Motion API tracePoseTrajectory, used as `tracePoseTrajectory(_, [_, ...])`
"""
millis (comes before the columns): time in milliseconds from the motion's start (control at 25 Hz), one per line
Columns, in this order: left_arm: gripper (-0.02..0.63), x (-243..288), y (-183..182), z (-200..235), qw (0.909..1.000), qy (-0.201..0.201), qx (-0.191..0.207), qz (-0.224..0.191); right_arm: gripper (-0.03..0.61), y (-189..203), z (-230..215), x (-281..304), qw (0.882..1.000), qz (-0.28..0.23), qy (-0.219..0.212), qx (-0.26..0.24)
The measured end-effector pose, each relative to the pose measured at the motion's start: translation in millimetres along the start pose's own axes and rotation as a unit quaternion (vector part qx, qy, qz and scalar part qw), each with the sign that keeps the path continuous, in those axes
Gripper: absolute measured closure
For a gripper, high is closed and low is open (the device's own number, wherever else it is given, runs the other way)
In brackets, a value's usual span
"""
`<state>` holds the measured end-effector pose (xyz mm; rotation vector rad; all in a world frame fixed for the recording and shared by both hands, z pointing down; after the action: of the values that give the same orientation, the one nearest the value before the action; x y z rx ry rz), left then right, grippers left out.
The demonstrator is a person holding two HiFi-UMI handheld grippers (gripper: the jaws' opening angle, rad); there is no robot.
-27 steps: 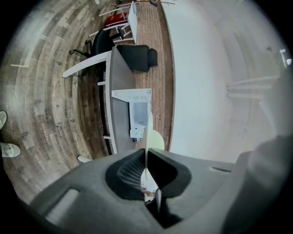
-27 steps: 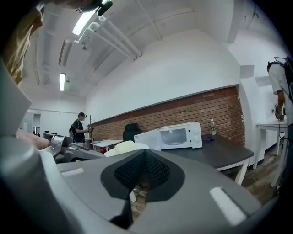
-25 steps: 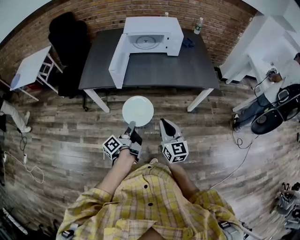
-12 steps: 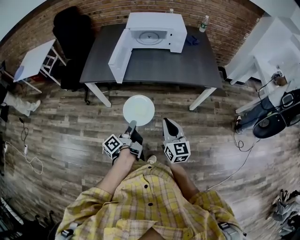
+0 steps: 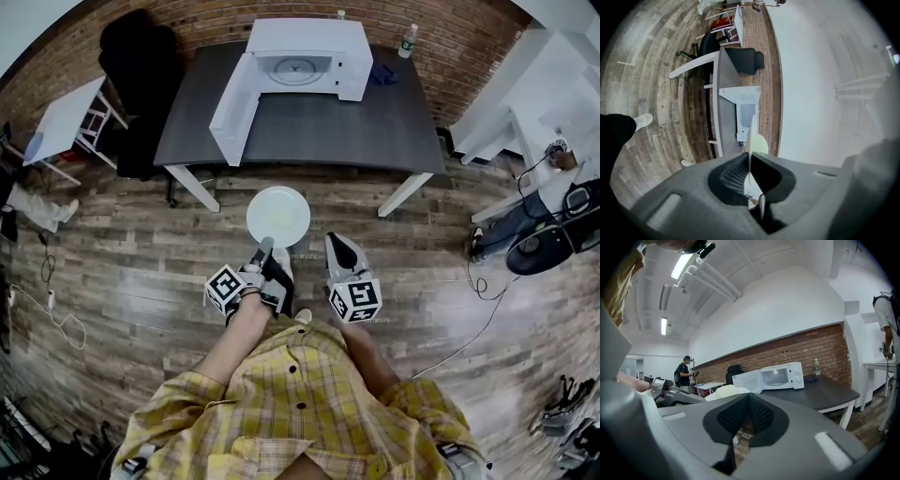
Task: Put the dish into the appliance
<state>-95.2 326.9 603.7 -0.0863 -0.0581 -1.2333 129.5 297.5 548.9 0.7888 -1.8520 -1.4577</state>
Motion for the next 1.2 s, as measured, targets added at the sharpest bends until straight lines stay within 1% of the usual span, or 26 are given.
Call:
tracePoseTrajectory(120, [0.600, 11, -2, 1, 0.9999, 0.005, -0.009, 0.001, 0.574, -2, -6, 10, 1.000, 0.001, 0.002, 0.002])
tracePoseTrajectory(200, [0.600, 18, -6, 4, 1.0000, -0.003, -0.001, 0.006, 0.574, -3, -8, 19, 1.000, 0.001, -0.001, -0.003])
tracePoseTrajectory(320, [0.600, 32, -15, 10, 0.9998, -0.019, 0.001, 0.011, 0.574, -4, -13, 39, 1.000, 0.005, -0.002, -0.011])
tracePoseTrajectory(440, [0.600, 51, -26, 10, 0.9998, -0.012, -0.001, 0.014, 0.574, -8, -20, 60, 1.000, 0.003, 0.001, -0.012])
tracePoseTrajectory(640, [0.600, 99, -53, 5, 0.9996, -0.015, 0.010, 0.021, 0.574, -17, -43, 107, 1.000, -0.001, 0.008, -0.013])
tracePoseTrajectory(800, [0.600, 143, -70, -7, 0.9993, -0.011, 0.020, 0.029, 0.575, -30, -66, 144, 1.000, -0.002, 0.019, -0.009])
tracePoseTrajectory(1000, [0.600, 187, -92, -20, 0.9993, -0.012, 0.013, 0.033, 0.575, -52, -86, 188, 1.000, -0.001, 0.022, -0.019])
tracePoseTrajectory(1200, [0.600, 228, -113, -31, 0.9992, -0.015, 0.014, 0.036, 0.575, -70, -109, 222, 0.999, -0.003, 0.031, -0.008])
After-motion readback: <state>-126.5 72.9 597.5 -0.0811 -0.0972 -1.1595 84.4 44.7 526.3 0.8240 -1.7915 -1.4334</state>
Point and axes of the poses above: the fingertips, and each gripper's own axes: x forward along the fingers, z to its left, y out of its underside, the point moved 9 cm from there along -x, backward along the fingers, and after that the axes turned 2 degrees about -y, right-handed, at the moved point
